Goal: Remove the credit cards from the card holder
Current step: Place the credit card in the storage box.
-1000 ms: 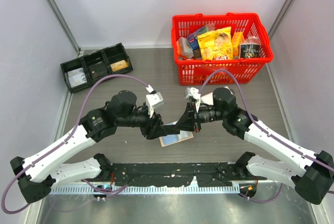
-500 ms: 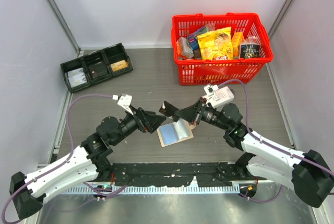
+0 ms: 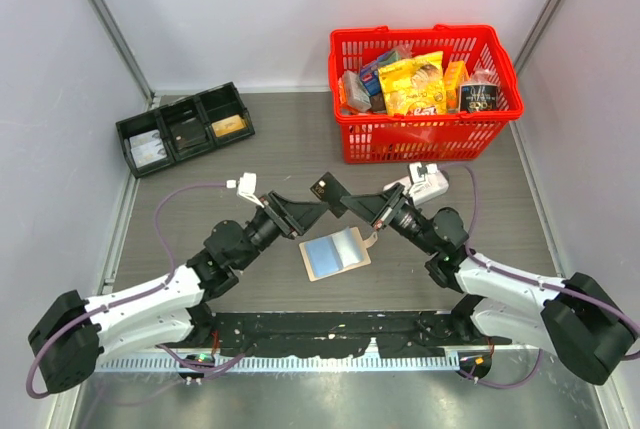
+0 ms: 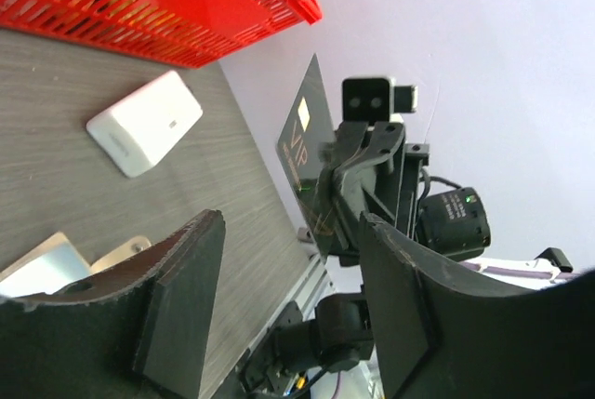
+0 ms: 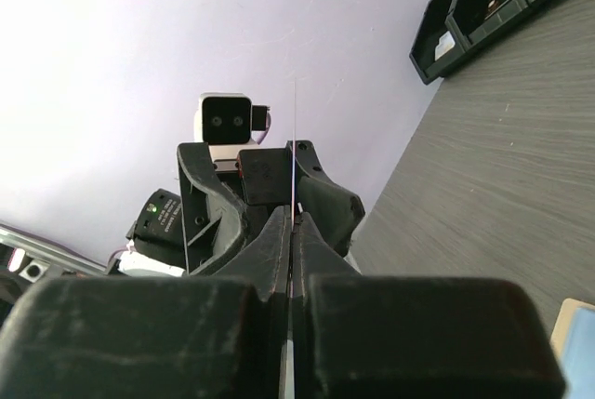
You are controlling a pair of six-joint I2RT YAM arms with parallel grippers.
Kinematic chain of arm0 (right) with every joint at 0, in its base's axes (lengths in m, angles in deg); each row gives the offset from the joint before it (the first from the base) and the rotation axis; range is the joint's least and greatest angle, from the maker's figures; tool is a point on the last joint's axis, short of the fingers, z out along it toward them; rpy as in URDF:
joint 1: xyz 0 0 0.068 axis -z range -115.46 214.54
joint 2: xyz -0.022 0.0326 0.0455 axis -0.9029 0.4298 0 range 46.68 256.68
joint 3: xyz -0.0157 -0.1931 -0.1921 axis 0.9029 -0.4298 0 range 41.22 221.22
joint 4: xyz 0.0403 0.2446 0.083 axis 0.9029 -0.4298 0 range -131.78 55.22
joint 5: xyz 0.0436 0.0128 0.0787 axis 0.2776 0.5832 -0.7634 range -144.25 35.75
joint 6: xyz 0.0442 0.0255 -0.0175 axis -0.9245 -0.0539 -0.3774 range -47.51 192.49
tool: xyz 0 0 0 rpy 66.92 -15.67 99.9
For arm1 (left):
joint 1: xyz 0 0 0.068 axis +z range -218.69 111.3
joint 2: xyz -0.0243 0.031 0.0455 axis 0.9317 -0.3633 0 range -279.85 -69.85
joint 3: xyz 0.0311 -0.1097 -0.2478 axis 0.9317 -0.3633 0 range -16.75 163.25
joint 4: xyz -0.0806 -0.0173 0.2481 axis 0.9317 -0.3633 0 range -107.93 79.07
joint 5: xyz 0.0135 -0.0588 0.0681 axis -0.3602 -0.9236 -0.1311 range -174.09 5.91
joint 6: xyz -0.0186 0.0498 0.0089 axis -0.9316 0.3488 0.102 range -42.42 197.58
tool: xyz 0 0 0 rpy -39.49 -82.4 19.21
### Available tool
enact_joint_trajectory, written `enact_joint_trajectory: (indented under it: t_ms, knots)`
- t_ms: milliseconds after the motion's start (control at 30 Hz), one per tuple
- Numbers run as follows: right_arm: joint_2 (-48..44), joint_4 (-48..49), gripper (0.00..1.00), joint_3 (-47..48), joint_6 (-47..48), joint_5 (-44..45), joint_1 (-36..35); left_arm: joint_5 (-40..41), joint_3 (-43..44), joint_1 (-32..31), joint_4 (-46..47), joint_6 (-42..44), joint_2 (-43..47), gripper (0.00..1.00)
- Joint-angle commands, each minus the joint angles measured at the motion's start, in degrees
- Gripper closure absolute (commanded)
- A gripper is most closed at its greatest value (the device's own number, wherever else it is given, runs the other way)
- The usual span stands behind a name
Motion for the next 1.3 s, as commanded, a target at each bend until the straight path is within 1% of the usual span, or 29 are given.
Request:
enact_joint_trajectory:
  t_ms: [0, 167, 200, 233, 267, 333, 367, 433, 467, 500, 533, 567, 633, 667, 733, 767, 800, 833, 867, 900, 967, 1000, 1067, 1167, 1233, 1267]
  knots:
    - [1.3, 8.7, 0.99, -1.4, -4.2, 2.3, -0.6, 2.3, 0.8, 0.1, 12.3, -1.7, -3.1, 0.42]
    - [1.6, 9.0, 0.99, -1.5, -4.4, 2.4, -0.7, 1.7, 1.5, 0.1, 16.2, -3.2, -7.0, 0.65]
    - [1.8, 9.0, 0.99, -1.5, -4.4, 2.5, -0.7, 1.6, 1.5, 0.1, 16.6, -3.7, -7.6, 0.67]
    - [1.8, 8.9, 0.99, -1.6, -4.4, 2.5, -0.7, 1.5, 1.5, 0.1, 17.2, -3.8, -8.2, 0.73]
    - [2.0, 8.9, 0.99, -1.6, -4.4, 2.4, -0.7, 1.4, 1.4, 0.1, 17.7, -4.1, -8.7, 0.8]
    - [2.5, 8.9, 0.99, -1.6, -4.4, 2.3, -0.7, 1.9, 1.1, 0.1, 19.0, -4.2, -9.3, 0.98]
    - [2.8, 9.0, 0.99, -1.8, -4.4, 2.3, -0.9, 2.2, 1.0, 0.1, 19.5, -4.2, -9.6, 1.0]
    - [3.0, 9.1, 0.98, -2.1, -4.5, 2.6, -0.8, 3.2, 0.8, 0.1, 20.3, -4.1, -9.4, 1.0]
    - [3.2, 9.0, 0.94, -2.3, -4.4, 2.6, -0.7, 3.8, 0.7, 0.1, 20.4, -3.9, -9.2, 1.0]
    - [3.2, 8.8, 0.8, -2.4, -4.3, 2.8, -0.7, 4.5, 0.5, 0.2, 20.2, -3.6, -9.0, 1.0]
    - [2.8, 8.0, 0.74, -2.5, -3.9, 3.0, -0.6, 5.5, 0.2, 0.4, 20.0, -3.3, -8.5, 1.0]
    - [1.8, 7.2, 0.59, -2.5, -3.5, 3.4, -0.3, 6.3, -0.2, 1.0, 19.4, -3.5, -7.9, 1.0]
    - [-0.4, 3.0, 0.42, -2.1, -1.9, 3.6, 0.7, 7.6, -1.1, 2.9, 18.0, -4.2, -6.4, 1.0]
    - [-1.1, -1.0, 0.36, -1.7, -0.6, 3.7, 1.0, 8.3, -2.1, 4.1, 17.2, -4.8, -5.2, 1.0]
    - [-4.0, -10.6, 0.28, 0.1, 2.4, 3.9, 2.3, 8.9, -3.4, 8.3, 14.5, -6.7, -2.8, 1.0]
    - [-6.6, -17.9, 0.25, 1.9, 3.6, 4.1, 3.0, 9.0, -4.1, 10.5, 12.9, -7.8, -1.5, 1.0]
    - [-7.6, -22.6, 0.22, 3.1, 7.1, 5.1, 3.6, 9.1, -4.6, 14.1, 11.2, -8.4, 0.1, 1.0]
    - [-10.1, -29.3, 0.21, 5.2, 10.9, 5.7, 4.0, 9.4, -5.3, 16.6, 8.9, -9.3, 2.5, 1.0]
    - [-11.1, -33.1, 0.19, 6.0, 12.6, 7.2, 4.3, 10.0, -5.8, 19.6, 6.7, -10.8, 4.0, 1.0]
    - [-13.5, -38.9, 0.18, 7.8, 16.0, 8.1, 4.9, 10.5, -6.4, 22.6, 4.6, -11.8, 5.9, 1.0]
    - [-17.0, -45.0, 0.14, 9.3, 19.7, 10.7, 5.5, 12.1, -7.2, 28.3, 1.0, -13.0, 8.8, 1.0]
    - [-18.1, -46.4, 0.11, 9.5, 20.6, 12.3, 5.8, 13.2, -7.2, 31.2, -1.3, -13.1, 10.0, 1.0]
    - [-21.4, -49.3, 0.09, 9.5, 23.1, 15.1, 6.7, 15.0, -7.1, 36.3, -4.7, -13.5, 10.3, 1.0]
    - [-25.8, -53.8, 0.06, 10.3, 27.7, 18.4, 7.4, 13.7, -6.8, 44.8, -2.3, -16.2, 5.4, 1.0]
    - [-27.2, -57.6, 0.06, 11.9, 31.3, 22.0, 7.4, 12.3, -6.2, 49.5, 1.2, -19.1, -0.8, 1.0]
    - [-27.8, -58.0, 0.06, 12.4, 32.4, 24.3, 7.4, 11.8, -5.7, 51.4, 4.0, -20.4, -4.7, 1.0]
